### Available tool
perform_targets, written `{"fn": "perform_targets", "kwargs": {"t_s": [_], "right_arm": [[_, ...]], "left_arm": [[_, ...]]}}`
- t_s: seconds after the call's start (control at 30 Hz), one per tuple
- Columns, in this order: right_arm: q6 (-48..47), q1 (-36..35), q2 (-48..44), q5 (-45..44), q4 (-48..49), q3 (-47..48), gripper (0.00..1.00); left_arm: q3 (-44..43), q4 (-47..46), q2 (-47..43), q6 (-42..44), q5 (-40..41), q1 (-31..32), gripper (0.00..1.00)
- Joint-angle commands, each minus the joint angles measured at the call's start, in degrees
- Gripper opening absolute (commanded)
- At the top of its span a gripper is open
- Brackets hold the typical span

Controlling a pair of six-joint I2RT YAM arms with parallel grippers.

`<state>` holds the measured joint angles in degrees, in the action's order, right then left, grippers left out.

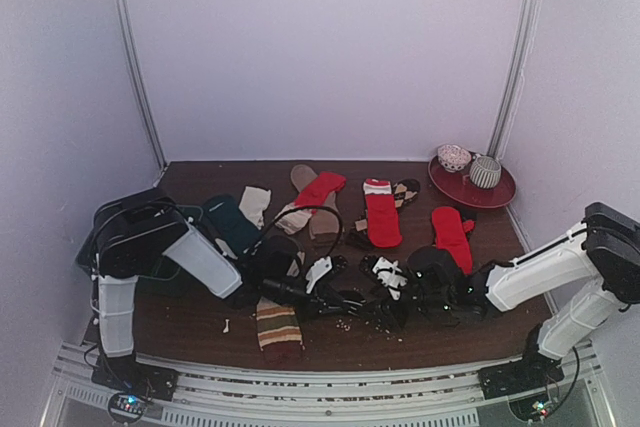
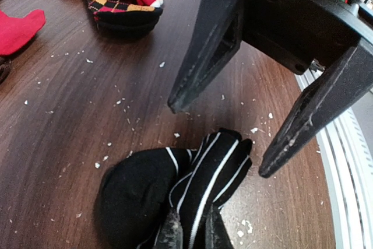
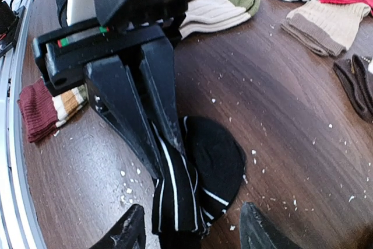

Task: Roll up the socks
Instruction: Roll a pair of socks at the center of the board.

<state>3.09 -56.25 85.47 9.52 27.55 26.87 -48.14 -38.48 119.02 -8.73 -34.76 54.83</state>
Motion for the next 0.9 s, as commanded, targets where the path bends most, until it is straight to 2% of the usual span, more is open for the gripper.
{"fn": "perform_targets", "kwargs": {"t_s": [0.0, 0.33, 0.6, 0.87], "right_arm": [[-1.3, 0.0, 1.1, 0.0, 3.5, 1.3, 0.55], [-0.1, -0.1, 7.3, 3.3, 4.0, 2.8, 0.46], [3.9, 1.0, 10.6, 4.7, 1.8, 4.7, 0.16], [13.3, 5.2, 11.1, 11.6, -0.1, 3.9, 0.02]], "left_arm": [[3.5, 19.8, 7.1, -1.2, 3.7, 0.5, 0.0], [3.1, 20.1, 7.6, -0.8, 3.1, 0.5, 0.0], [3.1, 20.1, 7.8, -0.5, 2.7, 0.5, 0.0], [2.5, 19.5, 6.7, -0.1, 5.3, 0.5, 0.0]]}}
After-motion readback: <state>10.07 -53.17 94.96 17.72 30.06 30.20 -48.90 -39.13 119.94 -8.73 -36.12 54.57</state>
